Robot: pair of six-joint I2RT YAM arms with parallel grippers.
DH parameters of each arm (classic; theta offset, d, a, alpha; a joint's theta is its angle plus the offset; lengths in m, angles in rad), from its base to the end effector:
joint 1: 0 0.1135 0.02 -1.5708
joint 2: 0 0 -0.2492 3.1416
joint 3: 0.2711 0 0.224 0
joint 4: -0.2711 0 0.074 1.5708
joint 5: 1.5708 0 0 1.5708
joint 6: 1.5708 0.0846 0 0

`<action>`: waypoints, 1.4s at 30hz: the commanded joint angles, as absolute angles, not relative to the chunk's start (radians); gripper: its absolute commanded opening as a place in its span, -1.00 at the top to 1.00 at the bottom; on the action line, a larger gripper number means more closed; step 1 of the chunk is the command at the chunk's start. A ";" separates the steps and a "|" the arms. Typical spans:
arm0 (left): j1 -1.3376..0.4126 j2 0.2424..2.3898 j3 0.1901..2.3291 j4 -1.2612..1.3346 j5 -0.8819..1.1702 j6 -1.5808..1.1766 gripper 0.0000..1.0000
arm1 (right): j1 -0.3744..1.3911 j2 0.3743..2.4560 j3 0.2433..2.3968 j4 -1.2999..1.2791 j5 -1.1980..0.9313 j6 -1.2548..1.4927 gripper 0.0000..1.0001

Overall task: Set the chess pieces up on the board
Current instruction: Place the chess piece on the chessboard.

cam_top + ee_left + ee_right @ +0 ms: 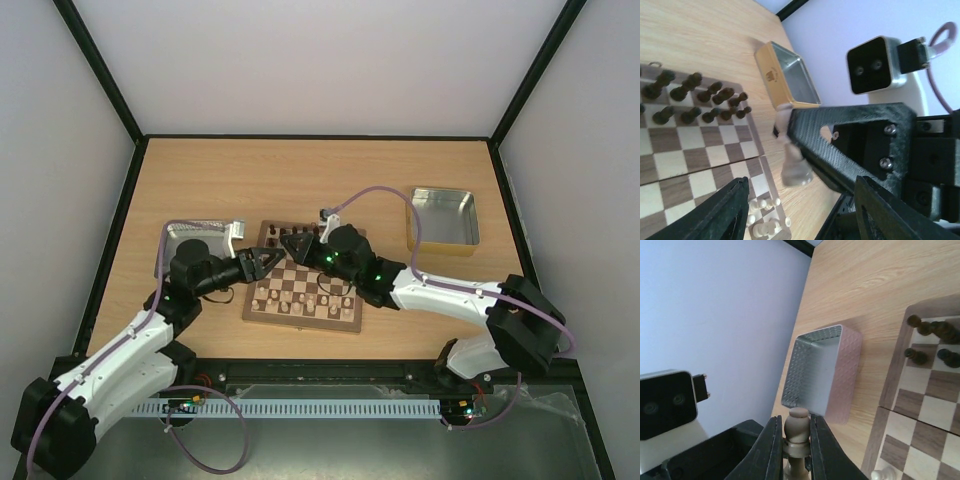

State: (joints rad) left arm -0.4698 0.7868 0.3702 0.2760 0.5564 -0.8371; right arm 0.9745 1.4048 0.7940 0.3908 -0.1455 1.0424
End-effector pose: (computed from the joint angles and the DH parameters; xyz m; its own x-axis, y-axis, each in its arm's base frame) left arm 0.1671 -0.1349 0.2370 -0.7155 -0.3440 -0.6080 0.4768 0.3956 -0.7849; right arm 0.1830 0.2915 0.2502 -0.8374 0.2877 -0.4647 -0.3469 0.3770 0.8588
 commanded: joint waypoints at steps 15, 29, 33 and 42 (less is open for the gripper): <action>-0.463 0.804 0.348 0.461 0.667 -0.919 0.02 | 0.949 1.371 0.717 0.591 -0.257 1.170 0.83; -0.462 0.801 0.335 0.489 0.659 -0.926 0.16 | 0.936 1.388 0.706 0.658 -0.329 1.177 0.82; -0.462 0.836 0.359 0.490 0.653 -0.914 0.23 | 0.936 1.389 0.706 0.663 -0.357 1.170 0.82; -0.462 0.847 0.390 0.482 0.640 -0.847 0.46 | 0.937 1.370 0.720 0.546 -0.417 1.068 0.82</action>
